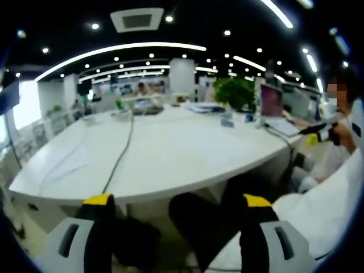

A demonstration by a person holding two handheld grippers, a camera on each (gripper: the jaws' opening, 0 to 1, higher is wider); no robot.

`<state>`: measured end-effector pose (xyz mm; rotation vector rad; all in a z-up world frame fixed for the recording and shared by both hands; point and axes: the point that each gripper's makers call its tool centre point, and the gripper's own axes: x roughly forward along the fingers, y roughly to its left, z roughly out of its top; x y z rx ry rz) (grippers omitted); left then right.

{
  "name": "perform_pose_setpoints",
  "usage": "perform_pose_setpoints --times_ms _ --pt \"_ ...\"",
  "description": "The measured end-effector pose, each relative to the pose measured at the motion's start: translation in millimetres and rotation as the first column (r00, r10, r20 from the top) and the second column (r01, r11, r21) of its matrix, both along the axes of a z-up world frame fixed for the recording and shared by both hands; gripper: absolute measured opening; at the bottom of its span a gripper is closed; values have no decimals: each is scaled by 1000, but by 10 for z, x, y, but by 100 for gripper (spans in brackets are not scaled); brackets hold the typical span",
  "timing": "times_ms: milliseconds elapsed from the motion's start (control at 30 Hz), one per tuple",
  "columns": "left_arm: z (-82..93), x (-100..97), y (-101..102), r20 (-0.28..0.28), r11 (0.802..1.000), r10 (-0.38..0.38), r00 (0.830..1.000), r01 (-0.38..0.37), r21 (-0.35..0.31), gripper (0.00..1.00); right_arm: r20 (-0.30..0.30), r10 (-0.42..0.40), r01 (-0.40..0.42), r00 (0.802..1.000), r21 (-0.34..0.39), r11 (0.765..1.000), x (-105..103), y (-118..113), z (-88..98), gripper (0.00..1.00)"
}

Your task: Pick up the paper insert the paper into the punch align the paper edges press the punch to punch holes

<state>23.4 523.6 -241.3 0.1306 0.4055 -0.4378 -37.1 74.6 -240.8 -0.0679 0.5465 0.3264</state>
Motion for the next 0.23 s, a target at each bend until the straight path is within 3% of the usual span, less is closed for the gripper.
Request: perform_pose_setpoints --times_ms 233 --pt "6 3 38 7 1000 10 1000 -10 5 90 8 4 -4 1000 -1 1000 13 15 19 80"
